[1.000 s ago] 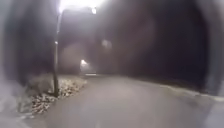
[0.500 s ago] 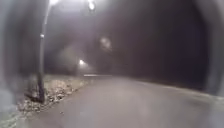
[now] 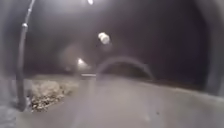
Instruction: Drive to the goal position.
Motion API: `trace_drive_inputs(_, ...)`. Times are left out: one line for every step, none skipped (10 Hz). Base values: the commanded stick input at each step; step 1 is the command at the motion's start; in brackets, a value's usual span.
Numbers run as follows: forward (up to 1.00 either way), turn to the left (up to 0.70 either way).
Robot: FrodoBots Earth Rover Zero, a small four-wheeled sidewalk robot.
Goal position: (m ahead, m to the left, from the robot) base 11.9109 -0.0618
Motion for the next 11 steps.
trace_drive_inputs(1.00,0.00)
trace_drive_inputs(1.00,0.00)
trace_drive_inputs(1.00,0.01)
trace_drive_inputs(1.00,0.04)
trace_drive_inputs(1.00,0.06)
trace_drive_inputs(1.00,0.11)
trace_drive_inputs(1.00,0.14)
trace_drive_inputs(1.00,0.11)
trace_drive_inputs(1.00,0.10)
trace_drive_inputs(1.00,0.08)
trace_drive_inputs(1.00,0.05)
